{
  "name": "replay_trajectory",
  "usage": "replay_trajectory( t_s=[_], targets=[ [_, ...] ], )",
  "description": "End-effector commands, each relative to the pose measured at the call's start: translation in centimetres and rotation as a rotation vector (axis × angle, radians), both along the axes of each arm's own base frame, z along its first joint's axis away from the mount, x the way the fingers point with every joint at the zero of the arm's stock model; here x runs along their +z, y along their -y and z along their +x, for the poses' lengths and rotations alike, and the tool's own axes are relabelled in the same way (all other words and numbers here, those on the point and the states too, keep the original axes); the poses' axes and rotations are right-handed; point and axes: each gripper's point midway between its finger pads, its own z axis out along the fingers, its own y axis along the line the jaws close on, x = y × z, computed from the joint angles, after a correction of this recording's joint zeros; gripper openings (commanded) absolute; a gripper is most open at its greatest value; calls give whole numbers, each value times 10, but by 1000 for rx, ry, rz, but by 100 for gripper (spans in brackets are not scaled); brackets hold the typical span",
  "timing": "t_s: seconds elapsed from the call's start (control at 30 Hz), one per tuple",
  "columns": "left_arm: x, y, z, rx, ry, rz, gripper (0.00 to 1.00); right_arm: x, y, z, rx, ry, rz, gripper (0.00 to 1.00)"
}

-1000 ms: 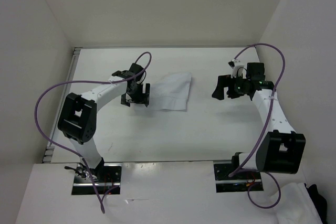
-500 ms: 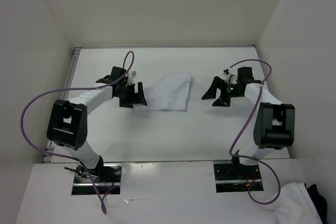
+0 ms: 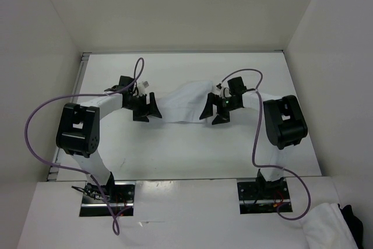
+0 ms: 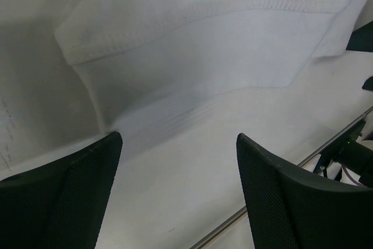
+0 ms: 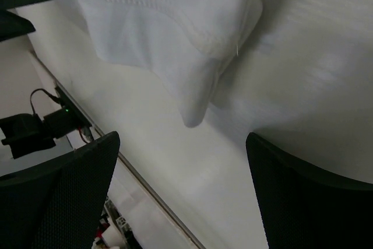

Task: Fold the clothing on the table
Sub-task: Flatten the skirt out

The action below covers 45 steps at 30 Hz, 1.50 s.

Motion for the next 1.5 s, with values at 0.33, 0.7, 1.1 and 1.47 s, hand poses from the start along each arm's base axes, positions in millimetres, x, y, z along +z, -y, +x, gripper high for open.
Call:
replay_trajectory(
  t_s=[0.33,0.7,1.1,1.47],
  targets=[
    [28,-20,11,35,103,-18,84,-23,-27,39,-8,76,-57,80],
    [14,-25,-1,31,65,-6,81,-36,-58,27,76,93,-152,54],
    [15,-89,19,194,126,181,76,-32,-47,25,72,130,-205,34],
    [22,-102,29,230,142,141,76,-27,-34,39,39,176,-295,0]
  ],
)
